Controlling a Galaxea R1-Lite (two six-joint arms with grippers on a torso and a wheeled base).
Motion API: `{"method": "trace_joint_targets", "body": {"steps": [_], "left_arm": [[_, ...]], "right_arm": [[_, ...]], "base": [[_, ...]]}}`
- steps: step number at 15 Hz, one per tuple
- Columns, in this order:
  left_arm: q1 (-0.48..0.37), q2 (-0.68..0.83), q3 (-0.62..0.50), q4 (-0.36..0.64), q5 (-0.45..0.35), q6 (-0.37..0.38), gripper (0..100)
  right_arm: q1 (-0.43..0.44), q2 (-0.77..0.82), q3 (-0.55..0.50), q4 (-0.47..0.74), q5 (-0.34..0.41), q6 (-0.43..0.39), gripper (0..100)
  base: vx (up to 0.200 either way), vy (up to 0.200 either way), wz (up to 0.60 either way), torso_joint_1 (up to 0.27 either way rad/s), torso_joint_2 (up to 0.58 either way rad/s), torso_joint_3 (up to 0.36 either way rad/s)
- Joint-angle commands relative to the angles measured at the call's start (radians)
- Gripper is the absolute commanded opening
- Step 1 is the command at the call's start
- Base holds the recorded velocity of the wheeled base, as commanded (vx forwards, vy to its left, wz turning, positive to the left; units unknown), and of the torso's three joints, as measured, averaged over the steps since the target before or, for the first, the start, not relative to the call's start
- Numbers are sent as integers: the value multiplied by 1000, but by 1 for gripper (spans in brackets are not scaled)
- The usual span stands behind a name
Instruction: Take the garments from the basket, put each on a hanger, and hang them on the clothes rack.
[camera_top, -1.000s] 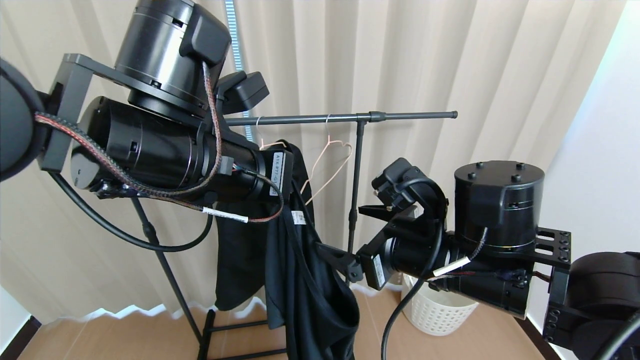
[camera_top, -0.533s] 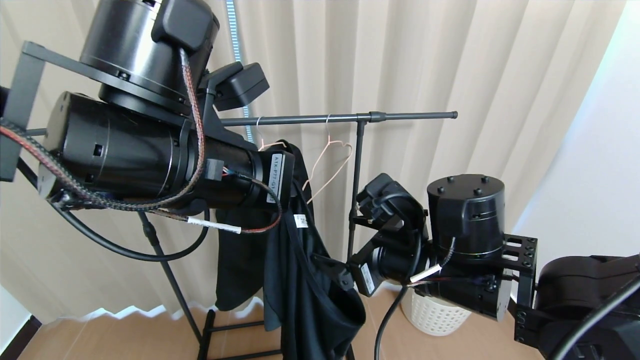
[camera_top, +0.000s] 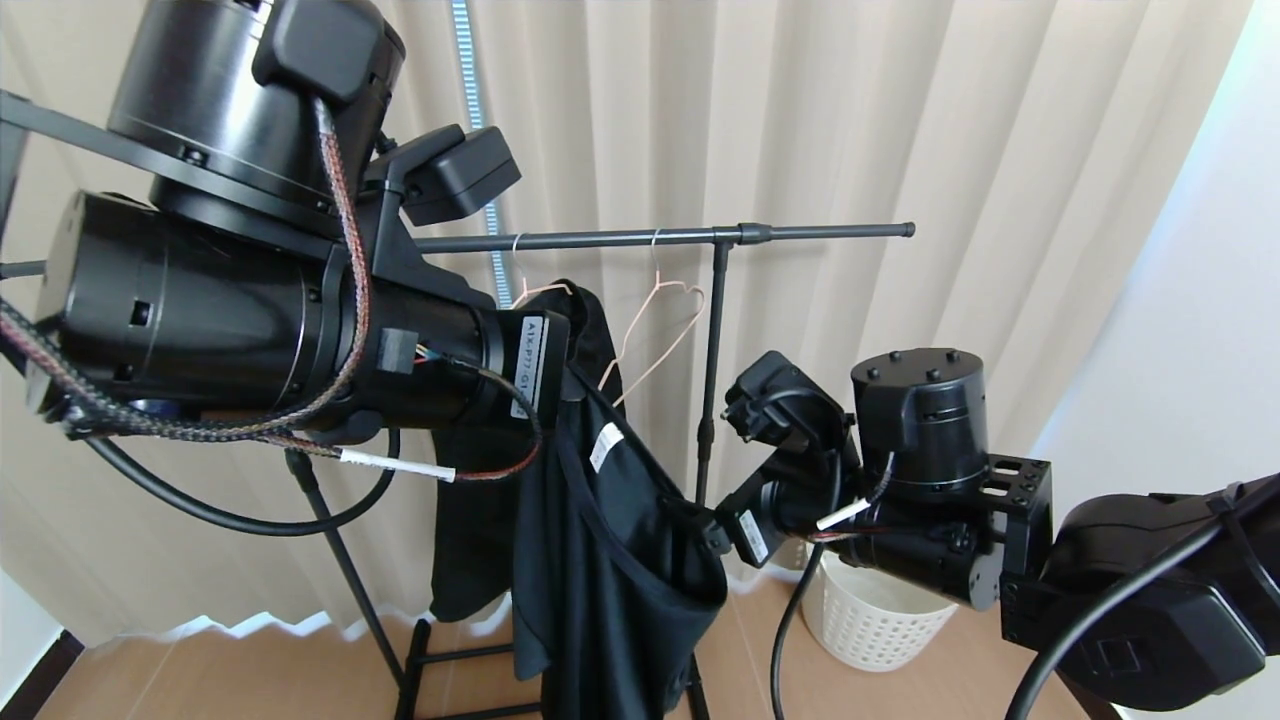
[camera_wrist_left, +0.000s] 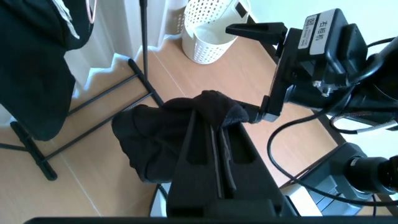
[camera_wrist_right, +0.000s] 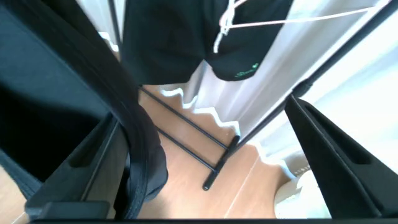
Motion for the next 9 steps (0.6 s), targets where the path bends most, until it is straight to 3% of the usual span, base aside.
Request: {"method": "trace_joint_targets", "body": {"steps": [1, 2, 3, 5, 9], "left_arm": [[0, -3, 0, 0, 0, 0, 0], [0, -3, 1, 1, 0, 0, 0], [0, -3, 6, 1, 0, 0, 0], [1, -11, 21, 1, 0, 3, 0], [34, -21, 92, 1, 0, 85, 0]], "right_arm": [[-17, 4, 7, 3, 1, -25, 100], [-23, 7, 7, 3, -1, -34, 100], [-28, 13, 6, 1, -1, -34, 0], [-28, 15, 0, -2, -5, -34, 0], [-57, -2, -11, -5, -60, -34, 0]], "base": [[0, 0, 0, 0, 0, 0], [0, 0, 0, 0, 0, 0], [0, 0, 0, 0, 0, 0], [0, 0, 0, 0, 0, 0], [0, 0, 0, 0, 0, 0]]}}
